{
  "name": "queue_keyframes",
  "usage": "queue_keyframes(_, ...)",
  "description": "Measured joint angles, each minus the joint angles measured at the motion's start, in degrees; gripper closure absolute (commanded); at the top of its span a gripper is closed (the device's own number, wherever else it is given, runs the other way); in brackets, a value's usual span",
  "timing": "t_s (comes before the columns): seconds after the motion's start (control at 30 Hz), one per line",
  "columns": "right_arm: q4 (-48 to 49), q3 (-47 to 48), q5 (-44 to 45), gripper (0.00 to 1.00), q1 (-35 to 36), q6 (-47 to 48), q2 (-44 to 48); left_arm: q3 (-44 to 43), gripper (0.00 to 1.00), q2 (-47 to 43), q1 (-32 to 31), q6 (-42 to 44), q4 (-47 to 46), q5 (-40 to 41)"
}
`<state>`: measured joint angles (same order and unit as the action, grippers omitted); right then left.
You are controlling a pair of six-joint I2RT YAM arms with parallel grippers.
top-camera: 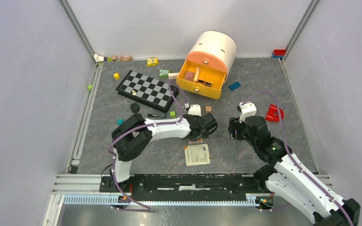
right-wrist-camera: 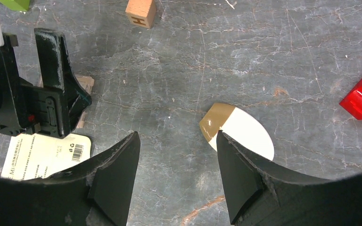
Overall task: Organize the makeup
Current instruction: Pick up the makeup from the center of the board.
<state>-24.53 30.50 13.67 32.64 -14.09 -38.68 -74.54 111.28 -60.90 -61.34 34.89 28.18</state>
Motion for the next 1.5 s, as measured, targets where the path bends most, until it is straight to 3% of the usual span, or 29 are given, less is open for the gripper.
queue_keyframes(0.27, 0.04, -0.52, -0.07, 0.32, 0.00, -0.02, -0.31, 0.02, 0.13, 0.39, -2.60, -0.20, 1.84, 1.77)
queue_keyframes(0.6, 0.04, -1.18, -0.09, 0.33, 0.00, -0.02, -0.33, 0.79, 0.32, 0.20, -3.76, -0.55, 0.98, 2.80)
queue_keyframes(0.8, 0.02, -1.18, -0.04, 0.33, 0.00, -0.02, -0.31, 5.53, 0.44, -3.50, -3.76, 0.26, -2.43, 2.10)
queue_keyframes(1.17, -0.02, -1.18, 0.63, 0.33, 0.00, -0.02, 0.55, 8.13, 0.51, -17.92, -0.48, 14.08, -6.78, -2.23)
queue_keyframes(1.5, -0.55, -1.18, 1.66, 0.32, 0.00, -0.02, 2.14, -4.74, 0.53, -22.27, 9.03, 26.23, -9.70, -11.82)
